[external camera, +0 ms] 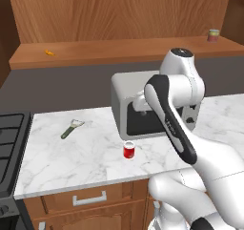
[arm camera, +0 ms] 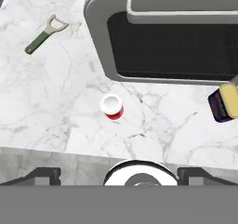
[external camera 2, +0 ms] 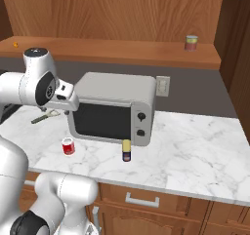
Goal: Pick the cans from the counter and place them in their designated side in the cabinet.
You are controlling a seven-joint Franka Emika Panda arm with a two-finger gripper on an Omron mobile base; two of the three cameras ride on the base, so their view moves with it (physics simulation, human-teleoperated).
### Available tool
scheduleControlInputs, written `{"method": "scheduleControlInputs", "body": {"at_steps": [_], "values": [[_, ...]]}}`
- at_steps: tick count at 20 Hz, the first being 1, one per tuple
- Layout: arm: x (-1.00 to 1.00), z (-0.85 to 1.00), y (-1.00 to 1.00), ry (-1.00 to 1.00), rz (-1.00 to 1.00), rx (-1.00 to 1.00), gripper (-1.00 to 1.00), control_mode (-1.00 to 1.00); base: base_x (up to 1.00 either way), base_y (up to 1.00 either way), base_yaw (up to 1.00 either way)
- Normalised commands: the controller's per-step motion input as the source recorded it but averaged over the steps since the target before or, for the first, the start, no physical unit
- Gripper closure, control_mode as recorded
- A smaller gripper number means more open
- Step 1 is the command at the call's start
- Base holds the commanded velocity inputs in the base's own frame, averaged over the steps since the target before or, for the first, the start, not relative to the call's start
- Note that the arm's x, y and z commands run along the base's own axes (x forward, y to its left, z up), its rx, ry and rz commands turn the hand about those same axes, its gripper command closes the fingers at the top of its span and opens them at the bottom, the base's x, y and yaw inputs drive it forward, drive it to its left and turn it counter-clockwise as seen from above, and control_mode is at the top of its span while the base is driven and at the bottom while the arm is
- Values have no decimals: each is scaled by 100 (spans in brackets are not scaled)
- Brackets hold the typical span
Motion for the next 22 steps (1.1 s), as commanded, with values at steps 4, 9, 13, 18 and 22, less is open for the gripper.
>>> {"method": "scheduleControlInputs", "body": {"at_steps": [4,9,13,18,22], "values": [[0,-12,12,0,0,5,-100,-100,0,0,0],[0,-14,4,-1,0,0,-100,-100,0,0,0],[0,-10,1,-1,0,0,-100,-100,0,0,0],[1,-3,0,0,-1,0,-100,-100,0,0,0],[6,-4,5,0,-2,0,-100,-100,0,0,0]]}}
